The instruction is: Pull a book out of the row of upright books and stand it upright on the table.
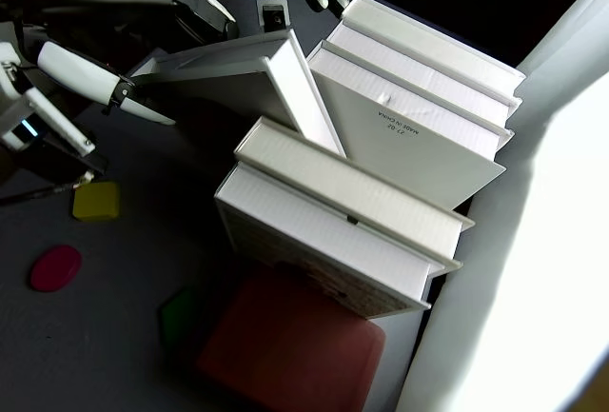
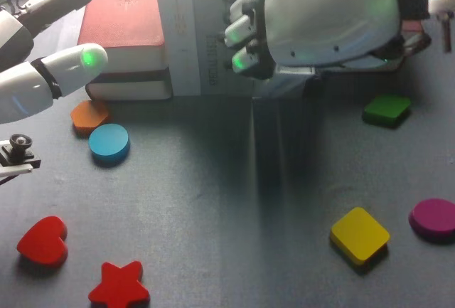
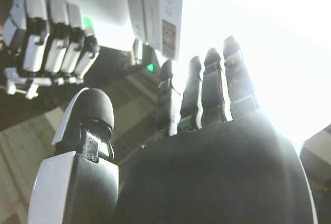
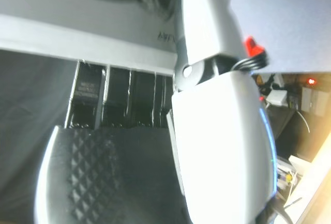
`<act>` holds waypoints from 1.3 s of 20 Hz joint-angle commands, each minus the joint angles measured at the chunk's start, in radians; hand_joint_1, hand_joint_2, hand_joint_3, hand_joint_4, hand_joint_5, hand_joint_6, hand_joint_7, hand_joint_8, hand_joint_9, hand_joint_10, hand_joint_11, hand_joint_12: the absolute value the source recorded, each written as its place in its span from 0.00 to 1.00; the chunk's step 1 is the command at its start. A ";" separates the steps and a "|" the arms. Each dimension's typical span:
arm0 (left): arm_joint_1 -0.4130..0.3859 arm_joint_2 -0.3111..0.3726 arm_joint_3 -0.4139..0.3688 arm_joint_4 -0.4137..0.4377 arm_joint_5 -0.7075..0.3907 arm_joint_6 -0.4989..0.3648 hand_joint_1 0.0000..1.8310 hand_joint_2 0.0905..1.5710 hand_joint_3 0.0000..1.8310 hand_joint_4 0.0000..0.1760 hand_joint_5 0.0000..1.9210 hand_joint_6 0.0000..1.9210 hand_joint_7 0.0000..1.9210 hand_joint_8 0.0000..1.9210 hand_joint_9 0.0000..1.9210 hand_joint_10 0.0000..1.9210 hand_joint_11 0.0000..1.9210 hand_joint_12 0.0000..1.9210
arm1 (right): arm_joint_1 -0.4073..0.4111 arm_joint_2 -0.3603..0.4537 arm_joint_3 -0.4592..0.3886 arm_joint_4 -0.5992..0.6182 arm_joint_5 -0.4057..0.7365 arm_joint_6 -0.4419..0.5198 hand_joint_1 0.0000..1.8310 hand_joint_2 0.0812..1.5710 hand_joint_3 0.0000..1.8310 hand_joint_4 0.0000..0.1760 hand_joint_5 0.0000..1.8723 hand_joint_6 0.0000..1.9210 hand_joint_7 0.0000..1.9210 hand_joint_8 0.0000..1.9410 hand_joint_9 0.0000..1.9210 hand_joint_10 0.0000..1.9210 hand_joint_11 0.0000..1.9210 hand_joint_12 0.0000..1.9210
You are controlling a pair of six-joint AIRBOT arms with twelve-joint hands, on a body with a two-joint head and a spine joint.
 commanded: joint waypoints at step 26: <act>0.007 -0.005 0.011 -0.045 -0.137 -0.011 0.09 0.86 0.00 0.18 0.08 0.00 0.01 0.00 0.00 0.00 0.00 0.00 | 0.150 0.223 -0.127 0.358 0.426 -0.037 0.61 0.78 0.00 0.00 0.41 0.71 0.50 0.94 0.51 0.95 0.49 1.00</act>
